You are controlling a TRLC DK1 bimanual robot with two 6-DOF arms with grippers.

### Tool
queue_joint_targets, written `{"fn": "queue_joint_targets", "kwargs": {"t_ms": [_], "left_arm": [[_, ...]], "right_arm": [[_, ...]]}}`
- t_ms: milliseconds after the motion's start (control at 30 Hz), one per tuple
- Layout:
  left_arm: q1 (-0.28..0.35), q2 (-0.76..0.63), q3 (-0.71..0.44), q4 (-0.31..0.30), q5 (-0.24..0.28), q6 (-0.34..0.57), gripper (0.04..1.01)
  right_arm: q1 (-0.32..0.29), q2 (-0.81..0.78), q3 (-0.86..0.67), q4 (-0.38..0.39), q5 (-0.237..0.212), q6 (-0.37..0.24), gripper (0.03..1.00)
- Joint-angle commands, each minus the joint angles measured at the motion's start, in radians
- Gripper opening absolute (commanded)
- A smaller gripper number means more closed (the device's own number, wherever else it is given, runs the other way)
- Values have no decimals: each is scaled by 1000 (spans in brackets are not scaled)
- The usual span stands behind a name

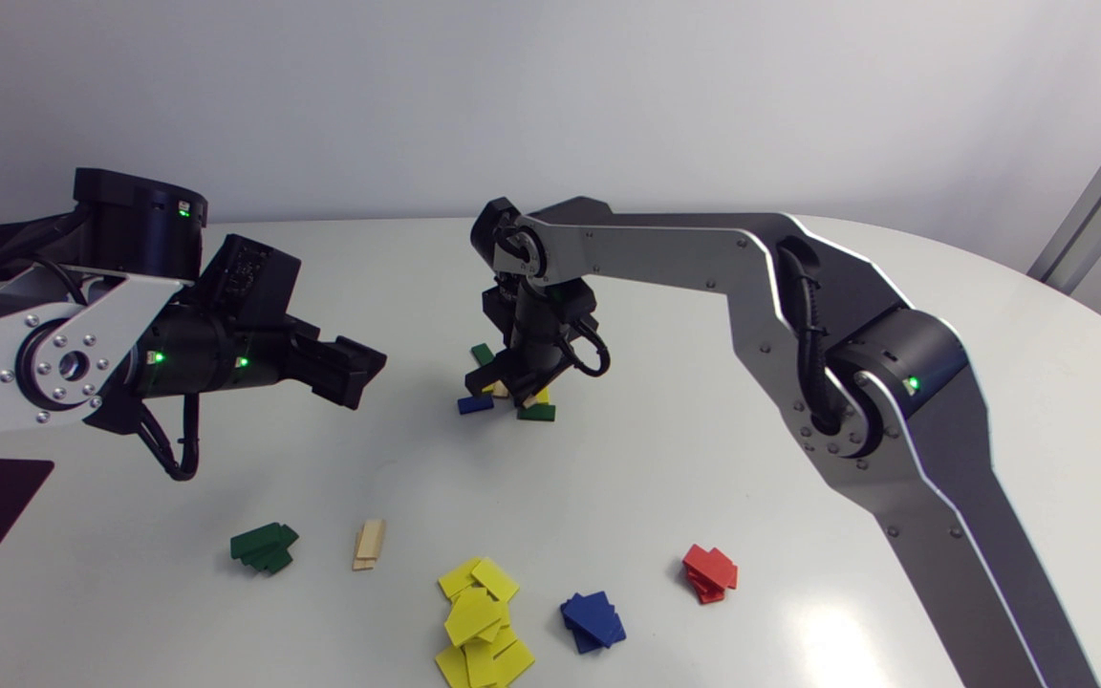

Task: Take domino bricks one by one from the mixed stack on the table and place each onto the existing stack of the same color.

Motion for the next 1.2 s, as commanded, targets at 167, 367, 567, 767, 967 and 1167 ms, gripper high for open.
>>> {"fn": "queue_joint_targets", "kwargs": {"t_ms": [167, 367, 567, 767, 967, 1167], "left_arm": [[-8, -5, -26, 2, 10, 8, 1003], [-10, -5, -27, 2, 10, 8, 1003], [-10, -8, -37, 3, 10, 6, 1003], [-5, -10, -61, 28, 10, 8, 1003], [50, -31, -83, 66, 7, 12, 1003], [136, -38, -89, 86, 7, 31, 1003]], "right_arm": [[13, -92, -100, 40, 36, 23, 151], [36, -205, -227, 108, 48, 10, 149], [99, -322, -391, 203, 7, -59, 149], [189, -386, -498, 240, -53, -119, 149], [247, -383, -518, 240, -70, -143, 149], [292, -369, -515, 240, -70, -154, 149]]}}
